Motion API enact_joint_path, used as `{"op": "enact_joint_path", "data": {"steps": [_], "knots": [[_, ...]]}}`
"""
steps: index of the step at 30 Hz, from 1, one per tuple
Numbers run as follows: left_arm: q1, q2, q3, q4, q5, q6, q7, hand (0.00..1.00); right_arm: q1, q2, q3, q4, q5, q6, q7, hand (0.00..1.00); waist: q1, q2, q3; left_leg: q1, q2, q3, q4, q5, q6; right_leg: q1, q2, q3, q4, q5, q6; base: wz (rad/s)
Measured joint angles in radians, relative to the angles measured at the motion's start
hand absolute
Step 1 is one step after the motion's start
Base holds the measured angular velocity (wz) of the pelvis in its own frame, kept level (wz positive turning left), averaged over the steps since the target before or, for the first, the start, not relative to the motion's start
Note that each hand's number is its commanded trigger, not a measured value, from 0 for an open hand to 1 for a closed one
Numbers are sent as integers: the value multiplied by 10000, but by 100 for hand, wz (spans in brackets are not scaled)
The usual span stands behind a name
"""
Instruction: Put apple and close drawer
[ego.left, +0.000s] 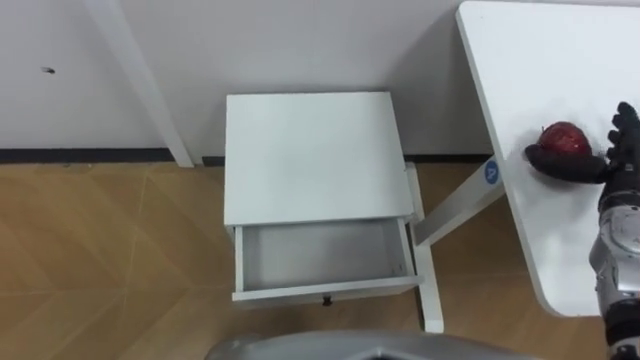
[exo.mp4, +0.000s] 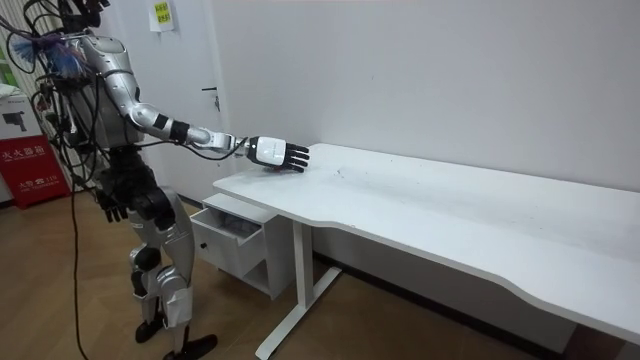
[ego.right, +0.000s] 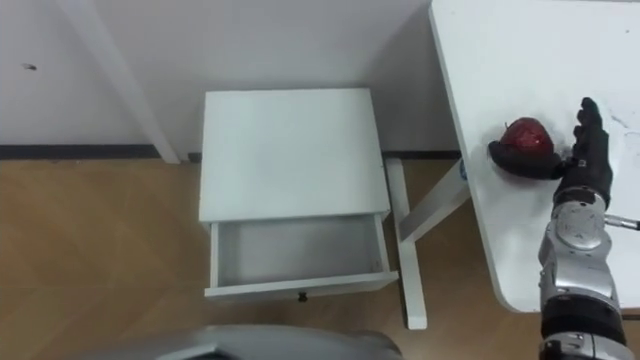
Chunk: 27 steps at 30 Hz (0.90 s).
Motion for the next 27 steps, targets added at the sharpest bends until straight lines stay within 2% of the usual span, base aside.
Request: {"op": "enact_joint_path", "data": {"steps": [1,2,7,12,27], "knots": [[-38,35,-15,1,-1,-2,0,0,0,-2,0,164,-219,-71,3,67,4,-36,-12,-1,1,-3,4,0,0,2,2,0,0,0,0,0],[-51,43,-26,2,-1,-4,0,0,0,-2,7,195,-288,-83,4,100,8,-47,-19,0,1,-4,5,0,0,5,2,1,1,0,0,0],[-95,145,-68,65,3,-5,0,0,-1,-43,-7,395,-785,-116,-69,100,91,-114,-39,-10,-45,-67,32,0,0,31,9,-5,2,0,0,2],[-147,168,-74,238,9,28,0,0,-2,-416,-8,568,-1487,-100,0,100,97,-152,-30,-14,-52,-90,36,0,0,43,16,68,1,0,0,0],[-192,200,-246,306,199,30,-40,0,-19,-413,43,547,-1815,-101,9,100,171,-185,2,-33,-53,-133,43,-1,-2,63,16,83,8,0,0,0]]}}
